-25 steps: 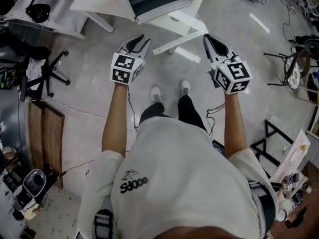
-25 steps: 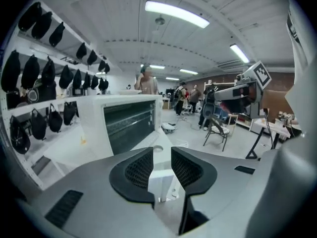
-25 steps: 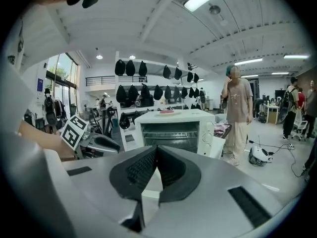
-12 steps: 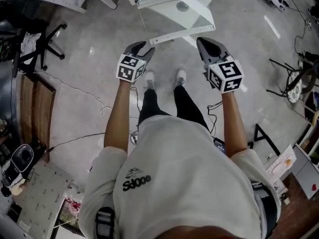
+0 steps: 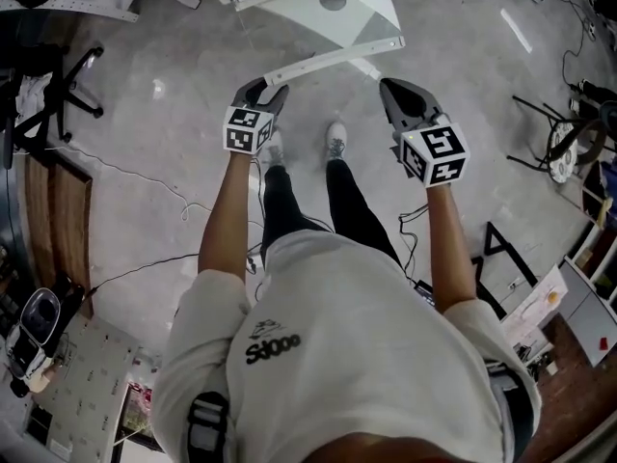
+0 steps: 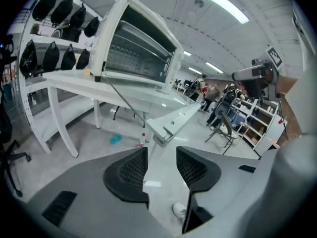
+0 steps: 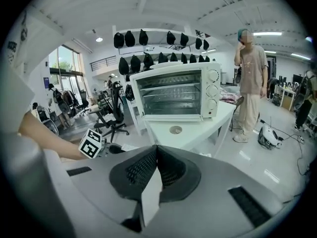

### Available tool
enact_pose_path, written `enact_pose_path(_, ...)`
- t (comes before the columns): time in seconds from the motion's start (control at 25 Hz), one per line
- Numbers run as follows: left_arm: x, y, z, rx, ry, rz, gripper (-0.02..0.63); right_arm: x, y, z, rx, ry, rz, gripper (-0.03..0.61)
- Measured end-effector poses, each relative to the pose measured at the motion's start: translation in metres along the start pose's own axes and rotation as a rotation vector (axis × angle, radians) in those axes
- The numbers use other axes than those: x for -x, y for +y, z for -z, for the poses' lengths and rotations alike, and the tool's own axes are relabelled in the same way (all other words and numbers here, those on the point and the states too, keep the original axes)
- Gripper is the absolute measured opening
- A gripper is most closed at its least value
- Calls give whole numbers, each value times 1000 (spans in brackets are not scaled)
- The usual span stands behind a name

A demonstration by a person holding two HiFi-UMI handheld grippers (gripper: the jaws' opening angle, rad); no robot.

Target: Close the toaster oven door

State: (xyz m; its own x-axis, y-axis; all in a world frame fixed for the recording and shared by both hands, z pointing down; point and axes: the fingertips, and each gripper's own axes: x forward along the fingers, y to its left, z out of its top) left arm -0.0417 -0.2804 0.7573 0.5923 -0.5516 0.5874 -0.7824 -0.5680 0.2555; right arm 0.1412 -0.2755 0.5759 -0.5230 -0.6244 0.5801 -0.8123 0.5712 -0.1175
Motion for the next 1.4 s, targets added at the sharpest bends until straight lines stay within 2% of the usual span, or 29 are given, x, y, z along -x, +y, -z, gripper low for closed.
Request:
enact_pose_path(0.2,-3,0,-21,-35,-69,2,173,2,-1,15,-33,9,19,8)
enact_pose_path(0.36,-1,-5,-25,-43,-59,17,143,5,5,16,-34,7,24,8)
enact_pose_path(0.6,10,-13,-33,-63,-5,17,133,16,10,-5,-22,-26,49,8)
enact_pose_path(0.92,29,-23,-54,-48,-51,58,127,26,19,-32,19,-58,60,8)
enact_pose_path(1.08,45,-31,-75,-8,-115,54,123,32,18,-47,26,-84,70,8)
enact_pose_path(1.4,85,-36,-143,91,-306,63,117,41,16,-84,55,-145,80,8)
